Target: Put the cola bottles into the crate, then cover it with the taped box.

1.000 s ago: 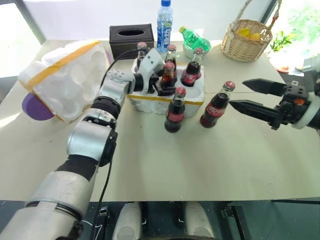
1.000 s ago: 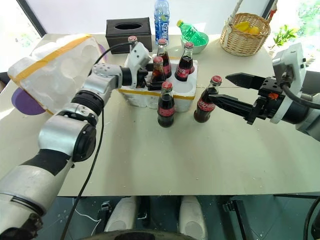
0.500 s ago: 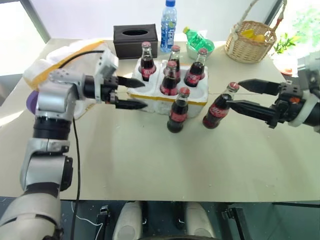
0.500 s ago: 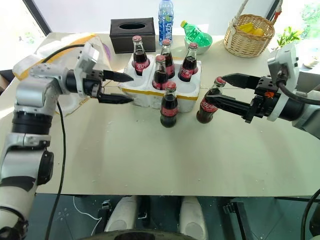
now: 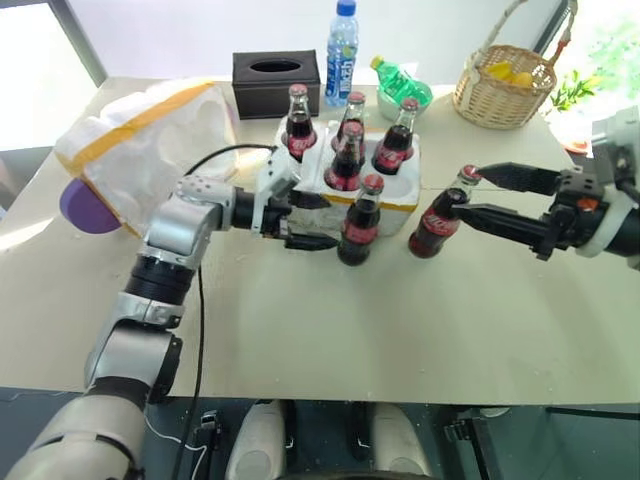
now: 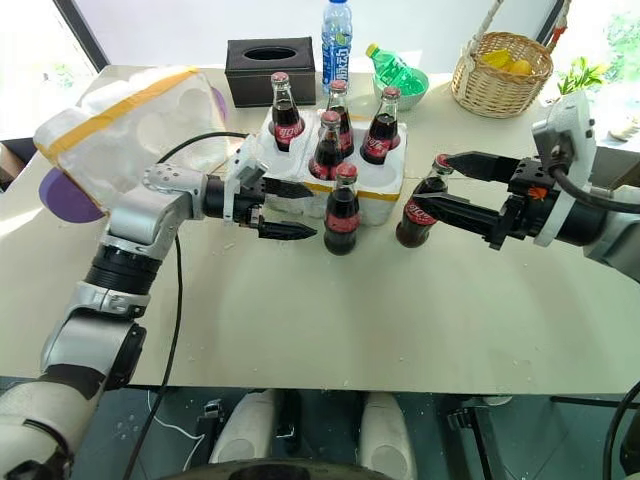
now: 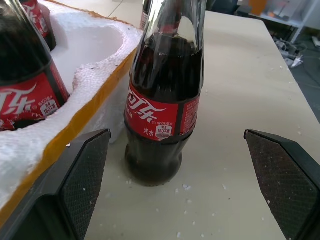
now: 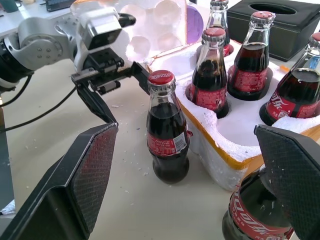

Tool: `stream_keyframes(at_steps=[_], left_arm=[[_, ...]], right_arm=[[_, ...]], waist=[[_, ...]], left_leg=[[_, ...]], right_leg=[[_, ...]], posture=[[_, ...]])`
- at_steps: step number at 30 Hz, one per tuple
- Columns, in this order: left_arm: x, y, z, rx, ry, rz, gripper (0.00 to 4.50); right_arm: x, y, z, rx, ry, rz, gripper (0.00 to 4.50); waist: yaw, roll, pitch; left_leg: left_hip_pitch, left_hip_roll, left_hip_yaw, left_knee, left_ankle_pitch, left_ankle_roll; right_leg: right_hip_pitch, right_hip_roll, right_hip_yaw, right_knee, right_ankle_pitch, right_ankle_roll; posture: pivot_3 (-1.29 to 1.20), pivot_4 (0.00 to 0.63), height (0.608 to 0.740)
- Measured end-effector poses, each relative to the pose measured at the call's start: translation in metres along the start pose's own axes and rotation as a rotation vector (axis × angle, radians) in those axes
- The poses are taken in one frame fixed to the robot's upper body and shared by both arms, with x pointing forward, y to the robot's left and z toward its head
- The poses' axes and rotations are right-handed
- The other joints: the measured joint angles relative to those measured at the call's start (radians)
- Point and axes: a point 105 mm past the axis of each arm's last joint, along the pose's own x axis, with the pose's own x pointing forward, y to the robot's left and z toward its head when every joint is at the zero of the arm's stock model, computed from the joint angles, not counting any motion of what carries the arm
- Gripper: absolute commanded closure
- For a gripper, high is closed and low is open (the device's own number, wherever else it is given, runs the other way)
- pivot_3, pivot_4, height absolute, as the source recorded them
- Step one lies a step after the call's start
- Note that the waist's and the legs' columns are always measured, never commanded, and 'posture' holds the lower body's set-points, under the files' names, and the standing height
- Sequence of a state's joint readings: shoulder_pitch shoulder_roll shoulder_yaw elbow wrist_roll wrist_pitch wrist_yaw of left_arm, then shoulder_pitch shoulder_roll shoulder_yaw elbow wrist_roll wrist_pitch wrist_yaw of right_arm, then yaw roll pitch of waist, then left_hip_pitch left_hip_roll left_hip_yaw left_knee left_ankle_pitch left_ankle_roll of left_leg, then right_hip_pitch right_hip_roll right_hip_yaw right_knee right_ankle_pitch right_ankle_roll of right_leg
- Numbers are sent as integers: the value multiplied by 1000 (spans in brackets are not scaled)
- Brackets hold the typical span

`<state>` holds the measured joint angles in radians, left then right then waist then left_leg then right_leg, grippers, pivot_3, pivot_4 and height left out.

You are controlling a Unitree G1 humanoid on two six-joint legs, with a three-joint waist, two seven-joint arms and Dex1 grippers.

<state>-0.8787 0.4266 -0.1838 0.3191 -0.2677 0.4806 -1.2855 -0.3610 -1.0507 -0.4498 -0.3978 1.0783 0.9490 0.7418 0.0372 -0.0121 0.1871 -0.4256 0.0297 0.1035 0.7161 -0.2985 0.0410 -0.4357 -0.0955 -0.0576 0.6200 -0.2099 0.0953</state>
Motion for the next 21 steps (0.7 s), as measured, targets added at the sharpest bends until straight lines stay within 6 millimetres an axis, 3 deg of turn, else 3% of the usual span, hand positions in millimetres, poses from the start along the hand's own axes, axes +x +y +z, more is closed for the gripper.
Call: stream_keyframes(at_steps=[13,20,21], left_arm=[[48,9,-1,-19,-30,-31,21],[60,8,-6,-24,-25,-55,21],[61,8,-7,-28,-24,-57,258]], right_arm=[[0,1,1,7,-17,-17,0],[-2,0,2,9,-27,-32,0],[-2,0,2,9,-27,-32,0]], waist=[[2,0,0],[1,0,0],[2,0,0]], left_leg=[[0,0,0,0,-1,1],[0,0,0,0,-1,2],[0,0,0,0,-1,2]], right_leg=[[0,-1,0,-1,0,0],[0,-1,0,-1,0,0],[0,-1,0,-1,0,0]], posture=[[0,150,740],[0,150,740],[0,150,740]])
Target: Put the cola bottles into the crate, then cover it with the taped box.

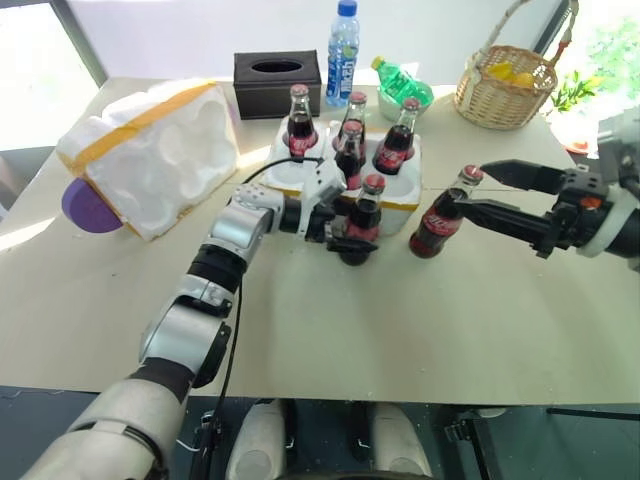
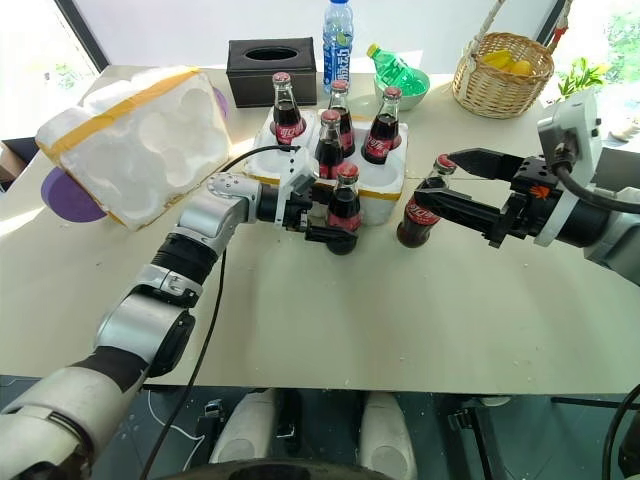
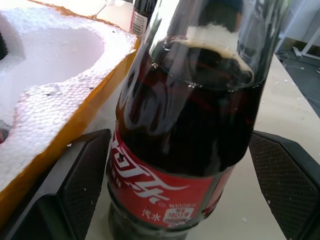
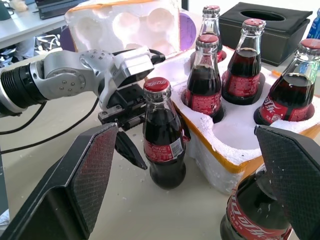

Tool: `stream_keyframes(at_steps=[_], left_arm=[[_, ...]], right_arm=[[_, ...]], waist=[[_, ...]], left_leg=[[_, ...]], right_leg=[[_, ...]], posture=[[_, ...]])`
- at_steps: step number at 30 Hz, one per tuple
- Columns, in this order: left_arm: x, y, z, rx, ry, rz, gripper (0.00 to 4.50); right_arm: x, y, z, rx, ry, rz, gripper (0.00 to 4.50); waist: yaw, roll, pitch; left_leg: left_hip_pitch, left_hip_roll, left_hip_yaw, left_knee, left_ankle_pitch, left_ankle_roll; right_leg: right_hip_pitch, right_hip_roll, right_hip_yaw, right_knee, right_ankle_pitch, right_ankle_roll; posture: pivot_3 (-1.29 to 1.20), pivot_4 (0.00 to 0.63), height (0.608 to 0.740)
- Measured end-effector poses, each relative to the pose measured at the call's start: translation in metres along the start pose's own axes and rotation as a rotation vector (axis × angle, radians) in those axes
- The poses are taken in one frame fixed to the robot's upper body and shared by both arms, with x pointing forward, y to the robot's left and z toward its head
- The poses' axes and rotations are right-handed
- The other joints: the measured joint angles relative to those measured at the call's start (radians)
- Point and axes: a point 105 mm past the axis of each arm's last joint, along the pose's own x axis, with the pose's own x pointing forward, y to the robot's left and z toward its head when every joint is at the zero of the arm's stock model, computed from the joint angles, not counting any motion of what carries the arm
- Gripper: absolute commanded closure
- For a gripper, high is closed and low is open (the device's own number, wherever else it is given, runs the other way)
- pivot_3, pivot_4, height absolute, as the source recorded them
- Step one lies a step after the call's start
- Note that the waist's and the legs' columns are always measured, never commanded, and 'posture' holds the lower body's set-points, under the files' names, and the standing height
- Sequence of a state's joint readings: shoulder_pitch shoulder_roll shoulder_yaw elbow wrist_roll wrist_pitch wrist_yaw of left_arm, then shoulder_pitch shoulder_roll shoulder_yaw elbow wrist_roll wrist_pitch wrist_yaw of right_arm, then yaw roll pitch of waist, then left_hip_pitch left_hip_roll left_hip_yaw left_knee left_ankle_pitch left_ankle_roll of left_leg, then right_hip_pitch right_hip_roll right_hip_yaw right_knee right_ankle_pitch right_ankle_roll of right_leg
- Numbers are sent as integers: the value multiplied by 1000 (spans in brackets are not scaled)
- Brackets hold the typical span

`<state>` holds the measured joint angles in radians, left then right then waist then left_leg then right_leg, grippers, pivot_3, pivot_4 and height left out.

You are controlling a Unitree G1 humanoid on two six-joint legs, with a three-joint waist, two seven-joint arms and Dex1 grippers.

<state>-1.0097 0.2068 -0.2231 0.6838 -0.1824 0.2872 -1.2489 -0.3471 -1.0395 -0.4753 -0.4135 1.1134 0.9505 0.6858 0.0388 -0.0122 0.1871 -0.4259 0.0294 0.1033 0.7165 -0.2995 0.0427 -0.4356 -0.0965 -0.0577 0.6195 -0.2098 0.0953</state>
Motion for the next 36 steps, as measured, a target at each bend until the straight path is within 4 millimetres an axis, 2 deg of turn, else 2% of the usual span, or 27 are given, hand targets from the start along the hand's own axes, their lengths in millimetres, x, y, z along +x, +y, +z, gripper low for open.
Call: stream_keyframes(at_steps=[2,3,4,8,13,18,20,23,26,30,32,36], left_arm=[[1,1,-1,-5,4,1,844],[0,2,-1,-1,6,5,1378],[-1,3,1,10,-1,10,1728],[-8,1,2,12,18,-15,1735],[-38,-8,3,-62,35,-64,1735],[-80,-13,36,-94,-57,-50,1735],[-96,-5,49,-102,-90,0,1735],[-126,17,74,-72,-133,137,1735],[-145,39,89,-28,-149,264,1735],[-152,63,84,-57,-151,385,1735],[-147,72,77,-69,-142,431,1735],[-129,78,74,-52,-153,443,1735]], right_arm=[[0,0,0,-1,0,0,0],[0,1,-1,-1,2,1,0],[0,1,-1,1,5,1,0],[0,2,-2,2,7,7,0],[0,5,-4,2,13,28,0],[-1,11,-4,26,21,76,0],[-1,12,-4,24,25,87,0],[-2,15,-2,19,28,108,0],[-1,17,-1,11,25,125,0],[0,18,2,-3,17,129,0],[2,19,3,-9,9,132,0],[5,19,0,4,3,131,0]], waist=[[0,0,0],[-1,0,0],[-1,0,0],[-2,0,0],[-8,1,0],[-11,1,0],[-8,1,0],[-6,1,0],[1,1,0],[1,0,1],[1,0,1],[-1,-1,1]], left_leg=[[0,0,0,0,0,0],[0,0,0,0,0,0],[0,0,0,0,0,1],[0,0,0,-1,-1,2],[-2,1,1,-1,-1,2],[-2,1,0,-1,-1,1],[-2,1,0,0,-1,1],[-2,0,1,0,-1,1],[-2,-1,1,0,-1,1],[-3,-2,1,0,-1,1],[-3,-2,2,0,-1,1],[-4,-2,2,0,0,1]], right_leg=[[0,0,0,0,0,0],[0,0,0,0,0,0],[0,0,0,0,0,0],[-1,0,0,0,0,0],[-4,1,0,1,0,0],[-3,0,0,1,0,0],[-3,0,0,1,0,0],[-3,0,0,1,0,0],[-2,0,0,0,0,0],[-2,0,0,-1,0,1],[-2,0,0,-2,1,2],[-3,0,0,-3,1,3]], posture=[[0,150,740],[0,150,740],[0,150,740],[0,150,740],[0,150,740],[0,150,740],[0,150,740],[0,150,740],[0,150,740],[0,150,740],[0,150,740],[0,150,740]])
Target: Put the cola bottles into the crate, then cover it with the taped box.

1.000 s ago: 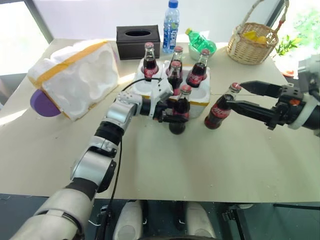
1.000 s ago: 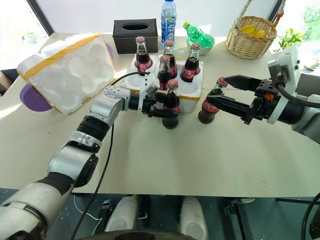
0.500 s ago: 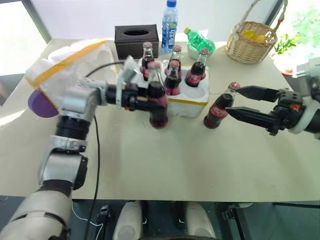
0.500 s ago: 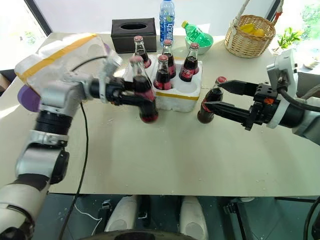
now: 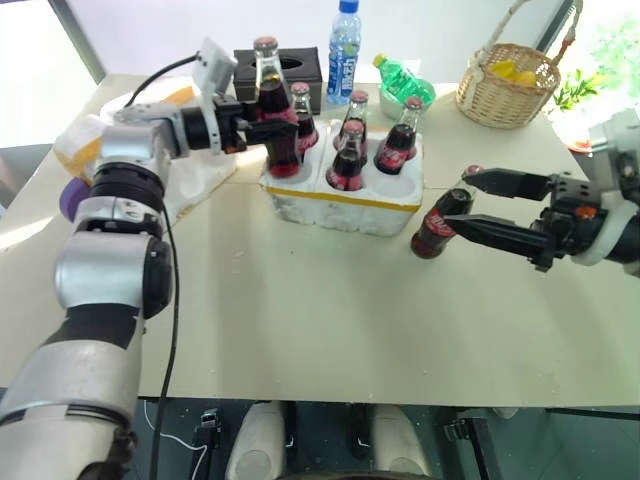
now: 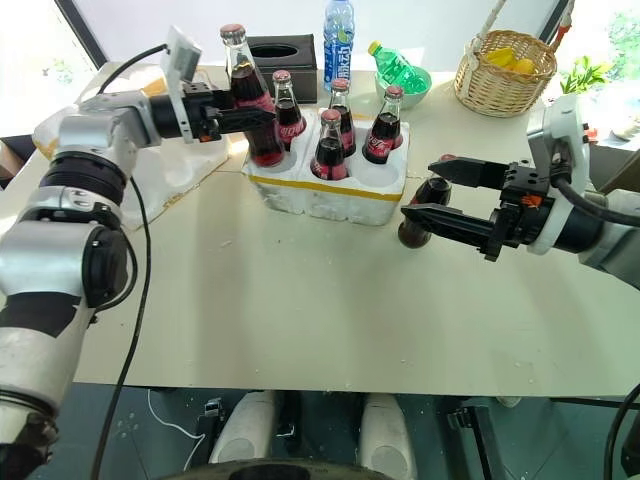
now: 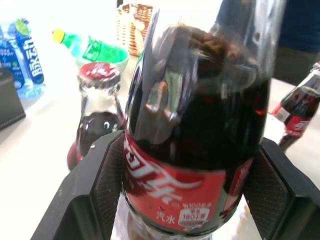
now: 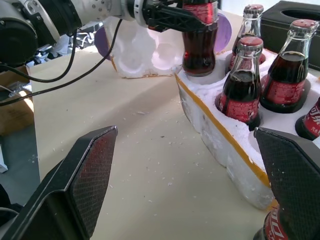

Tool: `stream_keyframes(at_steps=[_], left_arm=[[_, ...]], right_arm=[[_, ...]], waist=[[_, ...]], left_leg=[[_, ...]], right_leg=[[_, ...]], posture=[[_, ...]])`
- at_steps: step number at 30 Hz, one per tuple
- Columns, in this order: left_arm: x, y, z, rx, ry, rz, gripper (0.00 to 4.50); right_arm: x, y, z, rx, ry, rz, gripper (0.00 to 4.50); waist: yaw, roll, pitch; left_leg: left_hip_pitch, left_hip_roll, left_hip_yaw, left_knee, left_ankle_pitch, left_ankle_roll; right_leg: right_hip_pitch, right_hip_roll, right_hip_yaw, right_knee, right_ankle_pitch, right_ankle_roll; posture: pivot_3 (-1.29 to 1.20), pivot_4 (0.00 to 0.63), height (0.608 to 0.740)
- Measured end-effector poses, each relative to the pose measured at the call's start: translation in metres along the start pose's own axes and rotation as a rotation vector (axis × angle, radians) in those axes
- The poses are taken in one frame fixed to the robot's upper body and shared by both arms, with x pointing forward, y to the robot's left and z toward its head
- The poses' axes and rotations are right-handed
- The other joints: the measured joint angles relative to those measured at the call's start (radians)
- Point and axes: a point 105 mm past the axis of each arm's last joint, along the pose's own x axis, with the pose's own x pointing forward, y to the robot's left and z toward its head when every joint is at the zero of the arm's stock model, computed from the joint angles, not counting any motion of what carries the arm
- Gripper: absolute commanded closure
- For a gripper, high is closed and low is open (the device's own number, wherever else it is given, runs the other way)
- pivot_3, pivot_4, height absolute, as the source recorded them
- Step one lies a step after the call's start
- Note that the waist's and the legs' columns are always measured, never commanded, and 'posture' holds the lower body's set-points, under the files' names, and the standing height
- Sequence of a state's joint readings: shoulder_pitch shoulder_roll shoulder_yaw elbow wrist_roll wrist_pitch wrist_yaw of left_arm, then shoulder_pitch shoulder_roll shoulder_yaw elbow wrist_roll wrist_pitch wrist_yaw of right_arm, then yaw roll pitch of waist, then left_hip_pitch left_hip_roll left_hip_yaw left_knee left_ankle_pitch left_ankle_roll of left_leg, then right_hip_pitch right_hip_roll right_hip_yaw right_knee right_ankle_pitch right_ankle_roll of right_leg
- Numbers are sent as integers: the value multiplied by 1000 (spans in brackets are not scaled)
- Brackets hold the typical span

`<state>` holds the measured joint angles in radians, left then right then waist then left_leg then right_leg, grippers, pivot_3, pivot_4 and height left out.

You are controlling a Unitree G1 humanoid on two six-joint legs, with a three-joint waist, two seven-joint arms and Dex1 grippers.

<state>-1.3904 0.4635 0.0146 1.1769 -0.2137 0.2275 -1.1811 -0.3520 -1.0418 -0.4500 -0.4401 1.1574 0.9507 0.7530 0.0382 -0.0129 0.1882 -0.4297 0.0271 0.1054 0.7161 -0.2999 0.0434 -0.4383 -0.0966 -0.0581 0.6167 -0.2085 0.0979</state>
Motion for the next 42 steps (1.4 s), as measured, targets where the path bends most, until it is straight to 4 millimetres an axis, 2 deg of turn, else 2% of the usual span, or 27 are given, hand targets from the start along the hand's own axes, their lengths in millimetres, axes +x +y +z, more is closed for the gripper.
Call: stream_keyframes(at_steps=[4,11,15,19,20,21,22,24,27,29,32,34,35,38,42], left_arm=[[14,-1,-20,-37,30,29,1735],[14,3,-31,28,81,67,1735],[12,2,-57,79,170,59,1735],[12,0,-60,114,183,45,1735],[12,1,-60,110,180,48,672],[11,1,-59,106,174,50,282],[12,1,-58,104,172,50,84],[9,3,-55,89,161,57,84],[-7,10,-48,59,139,73,84],[-22,11,-32,53,108,42,84],[-58,8,11,70,32,-11,84],[-81,-3,40,116,-11,-55,84],[-88,-10,44,129,-11,-80,84],[-110,-36,23,101,68,-159,84],[-112,-70,-19,10,154,-223,84]], right_arm=[[1,0,-3,-1,8,-10,0],[1,-1,-5,5,8,-29,0],[1,-2,-5,4,4,-34,0],[3,-3,-7,1,3,-39,0],[4,-4,-8,-1,4,-41,0],[4,-5,-8,-1,4,-44,0],[4,-6,-8,-1,4,-46,0],[5,-7,-10,0,8,-47,0],[1,-10,-14,15,18,-59,0],[-5,-13,-19,30,31,-83,0],[-18,-19,-34,82,68,-152,0],[-23,-23,-45,103,92,-208,0],[-24,-26,-49,105,92,-235,0],[-24,-34,-67,131,84,-346,0],[-11,-40,-91,194,50,-446,0]], waist=[[-1,-1,0],[0,-1,0],[-4,0,0],[-9,0,0],[-9,0,0],[-10,0,0],[-10,0,0],[-11,0,0],[-22,0,0],[-24,0,0],[-27,0,0],[-27,1,-1],[-27,2,-1],[-30,3,-2],[-26,2,-2]], left_leg=[[-1,0,0,0,0,0],[-2,0,0,0,1,-2],[-2,0,1,0,1,-2],[-2,0,1,0,1,-2],[-2,0,1,0,1,-1],[-2,0,1,0,1,-1],[-2,1,1,0,0,-1],[-2,1,1,1,0,1],[-2,1,0,1,0,1],[-2,1,0,0,1,-2],[-3,2,1,0,2,-4],[-3,2,1,0,2,-4],[-1,2,1,0,2,-4],[4,3,1,-1,2,-4],[4,3,-1,0,2,-4]], right_leg=[[-2,0,0,0,0,0],[-2,0,0,0,0,0],[-3,0,0,0,0,0],[-3,0,0,1,0,0],[-3,0,0,1,0,0],[-3,0,0,1,0,1],[-2,0,0,1,0,1],[-2,0,0,1,0,1],[-3,0,0,2,0,1],[-3,0,0,2,0,1],[-3,0,0,2,0,1],[-3,0,0,1,0,1],[-2,0,1,1,0,1],[2,0,1,1,0,1],[3,0,1,2,0,0]], posture=[[0,150,740],[0,150,740],[0,150,740],[0,150,740],[0,150,740],[0,150,740],[0,150,740],[0,150,740],[0,150,740],[0,150,740],[0,150,740],[0,150,740],[0,150,740],[0,150,740],[0,150,740]])
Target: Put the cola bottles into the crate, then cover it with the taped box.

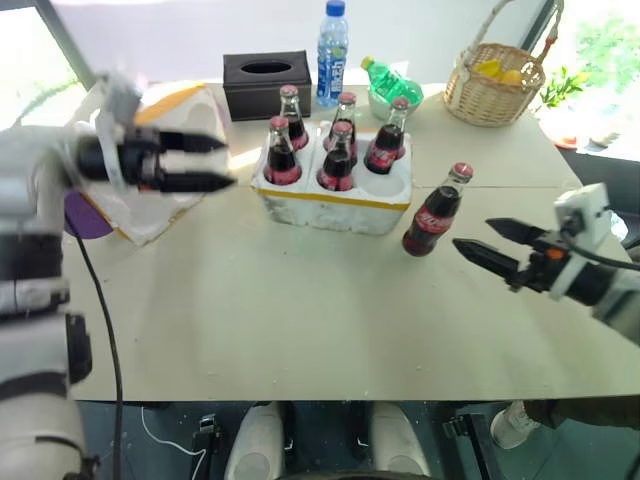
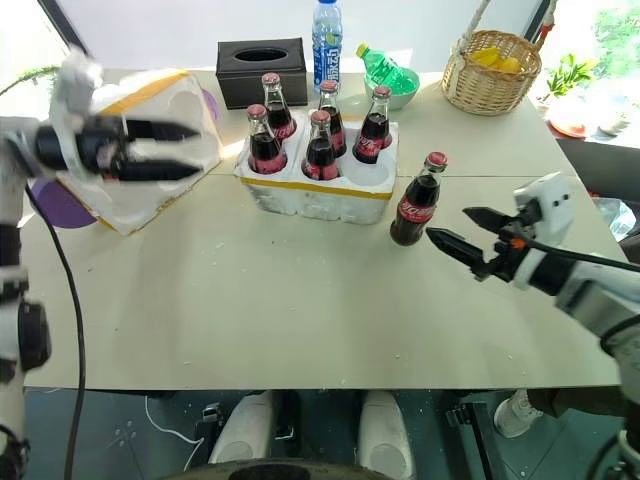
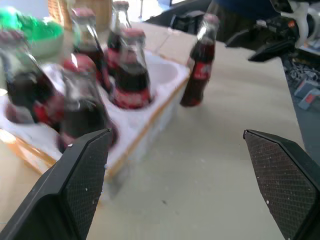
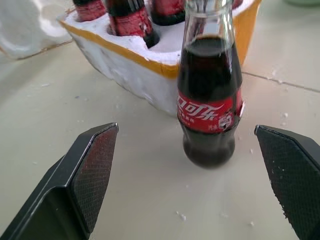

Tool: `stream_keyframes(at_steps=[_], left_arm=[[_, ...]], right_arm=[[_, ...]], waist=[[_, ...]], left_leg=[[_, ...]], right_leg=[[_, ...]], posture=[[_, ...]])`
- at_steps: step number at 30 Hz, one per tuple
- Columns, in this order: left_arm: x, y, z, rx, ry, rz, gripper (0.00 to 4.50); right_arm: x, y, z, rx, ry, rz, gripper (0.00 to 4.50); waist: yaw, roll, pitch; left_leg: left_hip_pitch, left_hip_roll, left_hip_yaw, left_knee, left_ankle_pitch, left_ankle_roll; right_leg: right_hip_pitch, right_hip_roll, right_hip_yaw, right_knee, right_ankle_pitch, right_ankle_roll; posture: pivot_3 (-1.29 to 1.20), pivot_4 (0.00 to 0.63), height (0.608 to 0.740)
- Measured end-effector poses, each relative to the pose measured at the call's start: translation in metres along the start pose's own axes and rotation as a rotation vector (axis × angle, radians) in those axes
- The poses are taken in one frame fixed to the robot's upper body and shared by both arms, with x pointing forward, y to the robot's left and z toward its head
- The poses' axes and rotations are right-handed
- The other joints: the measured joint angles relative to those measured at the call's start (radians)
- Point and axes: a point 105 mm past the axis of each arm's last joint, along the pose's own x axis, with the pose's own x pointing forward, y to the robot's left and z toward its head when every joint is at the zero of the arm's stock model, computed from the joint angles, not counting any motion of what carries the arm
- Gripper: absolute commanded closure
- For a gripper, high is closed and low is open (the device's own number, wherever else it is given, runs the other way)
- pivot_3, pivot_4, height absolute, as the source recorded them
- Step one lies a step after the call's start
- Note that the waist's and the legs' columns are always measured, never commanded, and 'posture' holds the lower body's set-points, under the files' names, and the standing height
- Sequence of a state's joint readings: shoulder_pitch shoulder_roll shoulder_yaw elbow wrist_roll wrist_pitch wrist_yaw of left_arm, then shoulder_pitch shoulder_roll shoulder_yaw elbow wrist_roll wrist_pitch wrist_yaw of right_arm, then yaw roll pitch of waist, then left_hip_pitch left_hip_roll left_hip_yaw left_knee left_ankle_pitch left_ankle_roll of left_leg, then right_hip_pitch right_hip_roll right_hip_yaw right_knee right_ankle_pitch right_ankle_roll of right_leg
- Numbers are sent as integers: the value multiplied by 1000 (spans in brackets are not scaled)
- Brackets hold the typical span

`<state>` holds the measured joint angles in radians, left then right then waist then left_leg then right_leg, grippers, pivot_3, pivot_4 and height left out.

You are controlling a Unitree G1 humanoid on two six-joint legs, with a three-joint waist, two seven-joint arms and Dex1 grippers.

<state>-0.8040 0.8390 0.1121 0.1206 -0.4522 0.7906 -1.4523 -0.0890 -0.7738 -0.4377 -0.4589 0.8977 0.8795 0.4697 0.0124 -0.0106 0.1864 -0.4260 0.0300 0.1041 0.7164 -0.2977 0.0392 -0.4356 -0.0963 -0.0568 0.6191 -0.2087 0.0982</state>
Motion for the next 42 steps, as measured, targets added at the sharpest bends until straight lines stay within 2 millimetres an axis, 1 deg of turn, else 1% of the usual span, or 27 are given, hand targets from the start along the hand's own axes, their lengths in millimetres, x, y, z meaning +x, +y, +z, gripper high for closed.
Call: stream_keyframes(at_steps=[2,4,6,8,12,18,21,22,23,26,28,29,31,33,34,35,36,38,40,42], left_arm=[[7,-12,-8,-15,12,-9,84],[12,-19,-4,6,-2,-2,84],[17,-24,0,33,-11,0,84],[20,-27,0,32,-19,5,84],[24,-30,0,26,-34,13,84],[21,-29,2,31,-34,33,84],[20,-28,3,33,-34,45,0],[20,-28,3,33,-34,48,0],[20,-28,3,32,-35,52,0],[20,-29,0,29,-32,61,0],[21,-30,-3,17,-33,67,0],[21,-30,-5,12,-34,70,0],[20,-29,-5,8,-38,84,0],[20,-29,-5,13,-41,90,0],[21,-29,-5,16,-46,92,0],[21,-30,-4,18,-50,92,0],[21,-29,-4,20,-52,96,0],[23,-29,-3,27,-63,99,0],[24,-28,-3,29,-65,102,0],[24,-27,-3,28,-65,106,0]], right_arm=[[11,1,-13,26,6,-29,0],[20,1,-19,33,8,-45,0],[26,-2,-18,37,-11,-65,0],[35,-10,-17,59,-39,-96,0],[49,-18,-19,98,-50,-108,0],[74,-12,-20,115,-65,-43,0],[83,-15,-25,113,-56,-52,805],[83,-16,-25,102,-55,-59,1255],[82,-18,-23,93,-62,-61,1608],[74,-10,-23,69,-45,-14,1608],[67,-5,-14,48,-44,28,1608],[61,-3,-4,27,-57,46,1608],[54,-3,27,-18,-110,66,1608],[50,1,63,-65,-196,89,1608],[50,7,87,-99,-253,110,1608],[50,11,96,-113,-277,124,1608],[52,15,104,-120,-293,140,1608],[66,25,118,-115,-317,181,1608],[82,31,120,-113,-307,195,1608],[99,33,114,-109,-277,186,1608]], waist=[[2,0,0],[2,0,0],[0,0,0],[-2,0,0],[-3,0,0],[-2,0,0],[-2,0,0],[-2,0,0],[-3,1,0],[-3,2,1],[-3,4,3],[-2,5,3],[-3,5,3],[-6,5,3],[-8,5,3],[-8,4,3],[-9,4,3],[-12,4,3],[-17,4,3],[-17,4,3]], left_leg=[[0,0,0,0,0,0],[0,-1,0,0,0,0],[0,-1,0,0,1,-2],[1,-1,0,0,1,-2],[1,0,0,-1,2,-3],[1,0,0,-1,2,-3],[0,0,0,-1,2,-3],[0,0,0,-1,2,-3],[0,0,0,-1,2,-3],[0,0,0,-2,2,-3],[-1,0,1,-2,2,-3],[-1,0,1,-2,2,-3],[-1,0,2,-2,2,-3],[-1,0,2,-2,2,-3],[0,0,2,-2,2,-3],[0,0,1,-2,2,-3],[0,0,1,-2,2,-3],[0,0,2,-3,2,-4],[-1,0,2,-3,2,-4],[-2,0,2,-3,2,-4]], right_leg=[[0,0,0,0,0,0],[0,0,0,0,0,0],[0,0,0,0,0,0],[0,1,0,0,0,0],[0,2,0,0,0,0],[0,2,0,0,0,0],[0,2,0,0,0,0],[0,2,0,0,0,0],[0,2,0,0,0,0],[-1,2,0,0,0,0],[-2,2,1,0,0,0],[-3,2,1,0,0,0],[-3,2,1,0,0,0],[-3,2,1,0,0,0],[-3,2,1,0,0,0],[-3,3,1,0,0,0],[-3,3,1,1,0,0],[-4,3,1,1,0,-1],[-4,3,1,0,0,-1],[-4,3,1,0,0,-1]], posture=[[0,150,740],[0,150,740],[0,150,740],[0,150,740],[0,150,740],[0,150,740],[0,150,740],[0,150,740],[0,150,740],[0,150,740],[0,150,740],[0,150,740],[0,150,740],[0,150,740],[0,150,740],[0,150,740],[0,150,740],[0,150,740],[0,150,740],[0,150,740]])
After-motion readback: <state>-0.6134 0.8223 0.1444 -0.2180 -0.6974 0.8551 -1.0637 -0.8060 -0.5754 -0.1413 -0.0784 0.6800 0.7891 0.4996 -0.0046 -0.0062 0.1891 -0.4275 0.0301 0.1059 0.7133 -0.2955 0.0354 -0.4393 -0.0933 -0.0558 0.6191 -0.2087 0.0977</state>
